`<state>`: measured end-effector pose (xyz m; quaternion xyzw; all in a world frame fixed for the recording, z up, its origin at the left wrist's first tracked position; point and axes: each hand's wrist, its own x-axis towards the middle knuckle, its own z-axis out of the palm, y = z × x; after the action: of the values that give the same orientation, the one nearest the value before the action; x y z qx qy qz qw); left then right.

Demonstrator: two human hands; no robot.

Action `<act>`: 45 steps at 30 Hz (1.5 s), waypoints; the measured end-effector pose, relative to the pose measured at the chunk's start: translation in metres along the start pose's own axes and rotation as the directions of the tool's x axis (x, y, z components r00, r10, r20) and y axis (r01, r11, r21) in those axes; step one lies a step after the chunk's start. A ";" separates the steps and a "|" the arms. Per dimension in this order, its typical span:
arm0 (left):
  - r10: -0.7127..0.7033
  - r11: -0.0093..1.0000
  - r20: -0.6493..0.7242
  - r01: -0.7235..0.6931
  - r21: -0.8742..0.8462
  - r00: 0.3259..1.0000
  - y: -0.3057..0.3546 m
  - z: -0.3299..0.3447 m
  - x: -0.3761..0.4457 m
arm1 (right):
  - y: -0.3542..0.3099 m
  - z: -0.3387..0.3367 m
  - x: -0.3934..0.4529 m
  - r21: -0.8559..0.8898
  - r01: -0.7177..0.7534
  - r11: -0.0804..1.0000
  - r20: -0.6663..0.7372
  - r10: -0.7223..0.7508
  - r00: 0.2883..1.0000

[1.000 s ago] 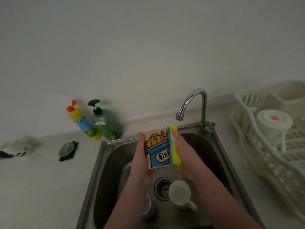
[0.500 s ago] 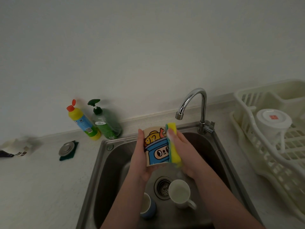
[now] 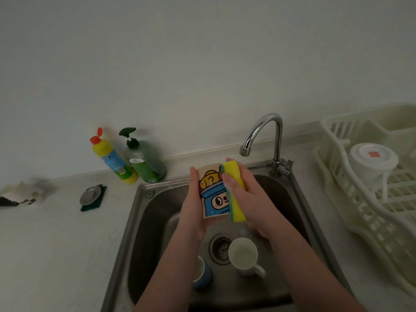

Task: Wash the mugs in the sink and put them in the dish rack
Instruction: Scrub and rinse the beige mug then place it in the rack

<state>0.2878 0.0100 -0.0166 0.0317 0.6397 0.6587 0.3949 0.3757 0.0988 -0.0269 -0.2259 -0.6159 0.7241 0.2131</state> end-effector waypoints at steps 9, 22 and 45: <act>0.146 0.980 -0.088 -0.132 0.147 0.985 0.001 0.011 -0.002 | 0.008 0.009 0.001 -0.149 0.029 0.988 -0.095 -0.044 0.995; 0.102 0.993 -0.015 -0.103 -0.063 0.995 0.000 0.004 -0.006 | 0.005 -0.002 0.002 0.089 -0.157 0.983 0.021 0.156 0.988; 0.098 0.993 0.027 -0.099 0.062 0.995 0.003 -0.004 -0.004 | 0.015 0.002 0.007 -0.014 -0.030 0.999 -0.082 0.029 0.996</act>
<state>0.2872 0.0048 -0.0125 0.0837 0.6531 0.6563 0.3684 0.3684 0.0989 -0.0415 -0.2660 -0.6087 0.7126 0.2258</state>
